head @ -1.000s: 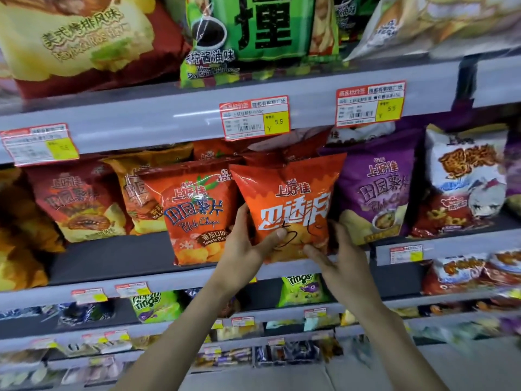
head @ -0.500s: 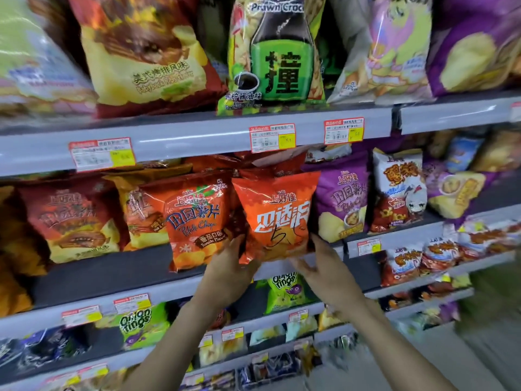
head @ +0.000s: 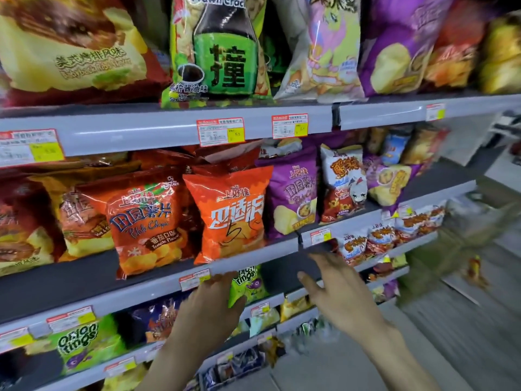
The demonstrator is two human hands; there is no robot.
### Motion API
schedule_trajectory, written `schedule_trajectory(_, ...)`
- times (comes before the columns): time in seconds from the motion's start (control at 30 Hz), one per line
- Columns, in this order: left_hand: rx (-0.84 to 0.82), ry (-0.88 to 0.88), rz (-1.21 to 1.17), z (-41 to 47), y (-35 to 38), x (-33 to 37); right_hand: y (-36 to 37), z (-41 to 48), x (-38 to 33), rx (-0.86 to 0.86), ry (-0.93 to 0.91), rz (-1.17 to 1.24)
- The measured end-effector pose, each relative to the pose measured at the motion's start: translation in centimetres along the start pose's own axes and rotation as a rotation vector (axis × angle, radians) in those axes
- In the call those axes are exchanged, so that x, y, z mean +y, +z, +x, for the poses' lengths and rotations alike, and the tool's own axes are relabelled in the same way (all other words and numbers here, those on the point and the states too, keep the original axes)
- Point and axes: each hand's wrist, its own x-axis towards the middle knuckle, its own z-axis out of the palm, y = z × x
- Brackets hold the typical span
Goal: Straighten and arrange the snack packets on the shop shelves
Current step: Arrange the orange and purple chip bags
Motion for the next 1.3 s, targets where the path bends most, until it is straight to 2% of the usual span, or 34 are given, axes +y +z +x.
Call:
schedule_trajectory(0.2, 0.055, 0.076, 0.162, 3.9, 2.5, 6.2, -1.2, 0.4, 5.8, 0.025, 0.010, -0.033)
schedule_trajectory(0.47, 0.140, -0.093, 0.135, 10.3, 5.7, 14.6, -3.2, 6.6, 15.2, 0.059, -0.057, 0.032)
schedule_trajectory(0.67, 0.354, -0.298, -0.116, 15.7, 7.3, 16.7, -4.1, 13.6, 20.1, 0.120, -0.107, 0.163)
schedule_trajectory(0.8, 0.440, -0.449, -0.366, 19.3, 7.2, 16.9, -4.4, 18.3, 21.5, 0.095, -0.089, 0.372)
schedule_trajectory(0.9, 0.544, -0.470, -0.459, 21.4, 8.3, 15.1, -4.5, 20.5, 22.0, 0.104, -0.060, 0.473)
schedule_trajectory(1.03, 0.576, -0.476, -0.615, 21.8, 7.6, 16.5, -4.2, 22.9, 23.4, 0.159, -0.001, 0.564)
schedule_trajectory(1.17, 0.641, -0.478, -0.665, 22.2, 7.9, 17.8, -3.6, 24.9, 24.7, 0.006, -0.010, 0.683)
schedule_trajectory(1.3, 0.716, -0.431, -0.651, 21.6, 9.2, 19.5, -3.1, 25.4, 25.2, -0.058, -0.035, 0.737)
